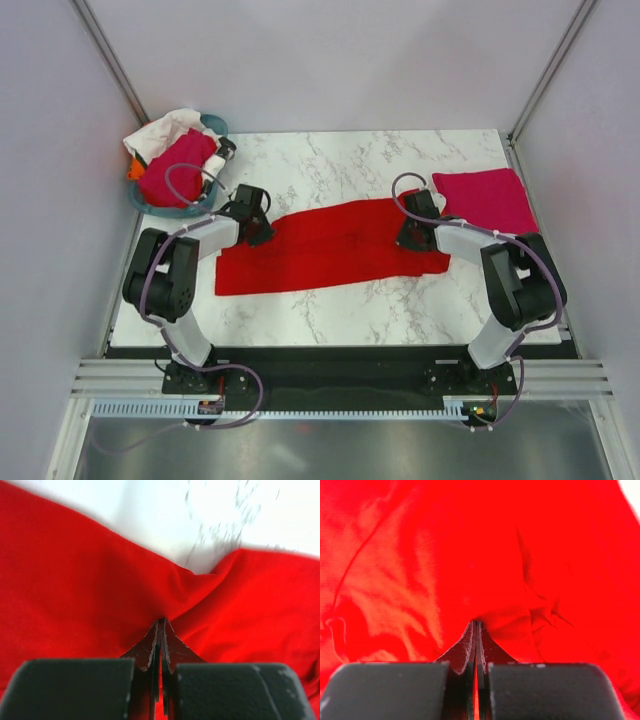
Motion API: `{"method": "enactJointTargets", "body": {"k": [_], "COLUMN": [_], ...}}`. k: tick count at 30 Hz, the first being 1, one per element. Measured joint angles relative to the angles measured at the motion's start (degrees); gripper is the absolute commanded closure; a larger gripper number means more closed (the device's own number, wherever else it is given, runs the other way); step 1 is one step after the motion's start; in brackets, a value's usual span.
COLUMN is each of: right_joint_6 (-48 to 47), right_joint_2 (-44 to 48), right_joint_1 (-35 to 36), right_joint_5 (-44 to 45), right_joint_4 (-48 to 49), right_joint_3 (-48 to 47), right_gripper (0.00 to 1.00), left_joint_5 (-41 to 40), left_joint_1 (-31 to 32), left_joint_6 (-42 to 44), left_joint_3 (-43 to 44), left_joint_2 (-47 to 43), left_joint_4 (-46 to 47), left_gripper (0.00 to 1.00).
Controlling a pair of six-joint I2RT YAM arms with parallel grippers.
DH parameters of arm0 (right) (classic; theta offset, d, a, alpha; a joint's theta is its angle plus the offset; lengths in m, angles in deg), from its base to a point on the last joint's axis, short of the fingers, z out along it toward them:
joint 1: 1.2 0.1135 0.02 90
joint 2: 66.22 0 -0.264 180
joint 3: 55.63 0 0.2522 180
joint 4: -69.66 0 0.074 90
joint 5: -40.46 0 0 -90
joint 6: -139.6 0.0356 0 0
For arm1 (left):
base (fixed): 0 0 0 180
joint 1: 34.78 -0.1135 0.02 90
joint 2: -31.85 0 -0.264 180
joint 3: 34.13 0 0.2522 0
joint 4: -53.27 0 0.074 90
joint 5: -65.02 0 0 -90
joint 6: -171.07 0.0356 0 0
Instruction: Fold and stack the t-shirts
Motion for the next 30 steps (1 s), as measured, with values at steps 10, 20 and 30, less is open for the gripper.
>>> {"method": "enactJointTargets", "body": {"k": [10, 20, 30], "right_joint_6": [1.95, -0.26, -6.67], "right_joint_2": [-11.5, -28.61, -43.87], "right_joint_1": [-2.84, -2.84, -2.78], "right_joint_5": [-0.98, -1.29, -6.03], "right_joint_4": [1.05, -4.96, -13.75], "right_joint_3": [-13.35, -38.58, -64.43], "right_gripper": [1.0, 1.0, 1.0], "left_joint_5": [-5.25, -6.21, -12.37], "left_joint_1": [9.14, 19.98, 40.39], "left_joint_6": [-0.79, -8.37, -24.87], "left_joint_3": [-14.49, -21.7, -25.75], "left_joint_2": [-12.59, -19.34, -21.81], "left_joint_4": [1.38, 2.1, 4.81], "left_gripper": [0.98, 0.98, 0.98]}}
